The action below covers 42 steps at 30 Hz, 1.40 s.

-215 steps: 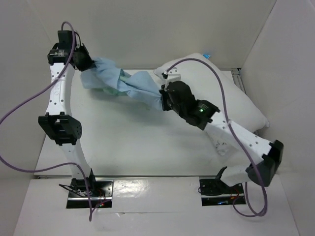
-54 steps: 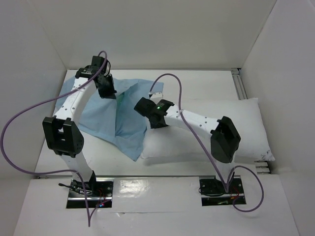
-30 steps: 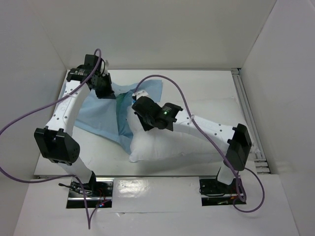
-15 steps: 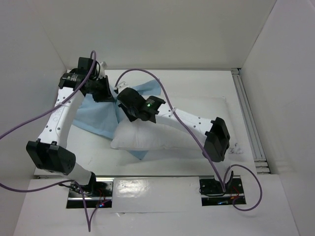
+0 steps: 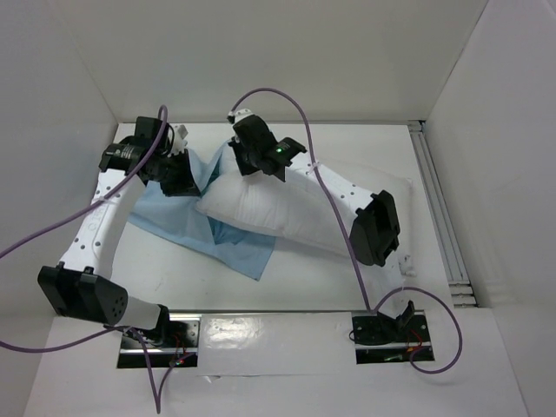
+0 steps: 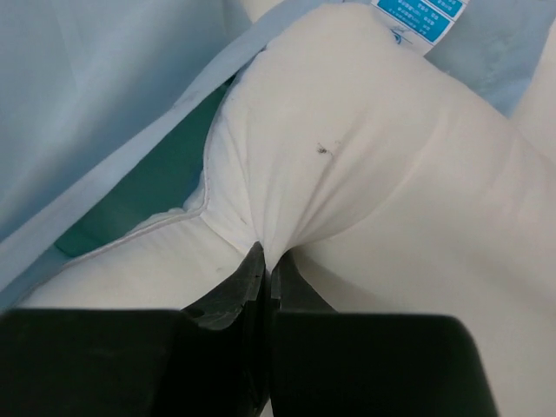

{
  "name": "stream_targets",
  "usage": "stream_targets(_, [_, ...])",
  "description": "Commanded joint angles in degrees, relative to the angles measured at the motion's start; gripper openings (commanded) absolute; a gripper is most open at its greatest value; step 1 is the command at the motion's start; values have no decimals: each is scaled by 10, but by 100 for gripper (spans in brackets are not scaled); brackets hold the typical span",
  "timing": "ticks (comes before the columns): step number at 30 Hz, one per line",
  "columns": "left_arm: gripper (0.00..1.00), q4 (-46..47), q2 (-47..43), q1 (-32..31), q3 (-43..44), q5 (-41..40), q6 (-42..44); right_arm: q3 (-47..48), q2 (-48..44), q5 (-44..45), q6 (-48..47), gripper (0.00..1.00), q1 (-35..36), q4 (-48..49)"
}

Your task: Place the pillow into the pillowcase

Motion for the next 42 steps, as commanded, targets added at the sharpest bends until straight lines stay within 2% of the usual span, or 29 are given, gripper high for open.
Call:
stream_targets(1, [0, -10, -27, -2, -17, 18, 8, 26, 19, -38, 24, 0, -20, 63])
stream_targets(5, [0, -4, -27, -2, -17, 32, 2, 50, 33, -55, 30, 3, -25, 33])
stream_targets(7, [0, -4, -27, -2, -1, 39, 2, 28, 25, -32, 23, 10, -3, 27])
stream_targets(9, [0, -4, -22, -2, 17, 39, 2, 9, 13, -9, 23, 11, 2, 27])
stream_targets(10, [0, -4, -17, -2, 17, 55, 2, -6, 13, -9, 34, 0, 2, 34])
stream_targets(14, [0, -4, -17, -2, 31, 75, 2, 3, 41, 31, 47, 0, 2, 34])
stream_targets(19, [0, -16, -30, -2, 24, 58, 2, 134, 164, 44, 78, 0, -28, -47])
stream_targets(27, [0, -16, -40, -2, 11, 62, 2, 146, 165, 18, 103, 0, -75, -38])
stream_targets(32, [0, -16, -28, -2, 5, 79, 12, 82, 114, 18, 103, 0, -25, -13])
stream_targets(37, [0, 1, -23, -2, 0, 91, 7, -65, 33, 36, 114, 0, 36, 17])
stream_targets(38, [4, 7, -23, -2, -5, 97, 7, -91, 3, 26, 114, 0, 45, 27])
stream_targets(39, [21, 7, -15, -2, -6, 97, 7, -134, -10, 26, 124, 0, 45, 46])
stream_targets(40, [62, 7, -4, -2, 1, 104, 12, -149, -19, 26, 130, 0, 51, 51])
stream_targets(41, [72, 12, 2, -2, 2, 104, 12, -161, -32, 26, 139, 0, 51, 51])
stream_targets(42, [76, 20, 7, -2, 2, 104, 6, -173, -32, 26, 139, 0, 51, 59])
